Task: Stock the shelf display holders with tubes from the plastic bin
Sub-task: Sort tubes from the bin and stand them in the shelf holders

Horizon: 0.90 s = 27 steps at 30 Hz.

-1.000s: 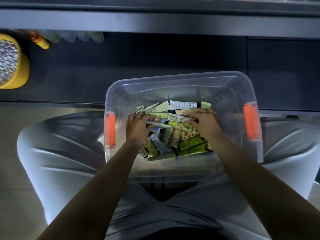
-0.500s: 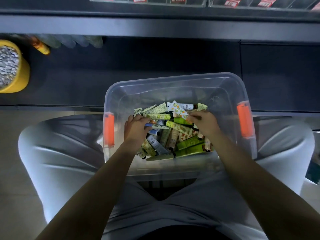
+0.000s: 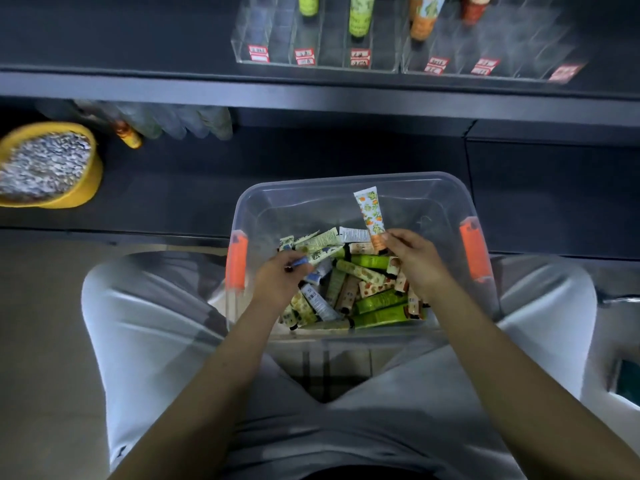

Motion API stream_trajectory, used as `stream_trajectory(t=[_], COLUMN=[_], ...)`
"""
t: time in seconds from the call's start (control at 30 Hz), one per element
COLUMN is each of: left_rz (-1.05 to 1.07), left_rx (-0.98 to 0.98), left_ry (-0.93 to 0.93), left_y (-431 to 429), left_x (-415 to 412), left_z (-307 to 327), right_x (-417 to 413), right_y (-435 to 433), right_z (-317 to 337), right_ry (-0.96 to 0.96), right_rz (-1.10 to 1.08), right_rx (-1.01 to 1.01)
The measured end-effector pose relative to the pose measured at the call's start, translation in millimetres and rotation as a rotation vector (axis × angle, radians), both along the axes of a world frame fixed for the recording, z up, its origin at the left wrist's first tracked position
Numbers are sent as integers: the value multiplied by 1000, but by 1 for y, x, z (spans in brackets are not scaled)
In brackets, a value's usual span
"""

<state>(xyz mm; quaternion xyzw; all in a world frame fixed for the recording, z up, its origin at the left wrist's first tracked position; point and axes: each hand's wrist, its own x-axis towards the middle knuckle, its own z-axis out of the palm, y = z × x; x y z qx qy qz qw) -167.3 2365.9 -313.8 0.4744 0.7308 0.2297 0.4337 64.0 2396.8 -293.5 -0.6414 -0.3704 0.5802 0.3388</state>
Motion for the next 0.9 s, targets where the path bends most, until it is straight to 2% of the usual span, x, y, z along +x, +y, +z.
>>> stream_trajectory(t=[0.1, 0.17, 0.37, 0.57, 0.7, 0.9], left_rz=[178, 225, 254, 332, 393, 348], left_rx=[-39, -49, -59, 59, 104, 160], left_ry=[-299, -459, -724, -1051, -1155, -1125], left_y=[-9, -12, -8, 1, 9, 27], left_x=[7, 13, 23, 27, 28, 23], left_z=[26, 46, 84, 113, 138, 159], right_x=[-3, -5, -13, -21, -25, -31], right_y=[-3, -4, -1, 4, 11, 24], right_z=[12, 23, 65, 103, 126, 148], right_ry=[130, 175, 258, 286, 284, 271], right_rz=[-27, -30, -17, 3, 0, 13], right_rx=[1, 28, 112, 215, 301, 379])
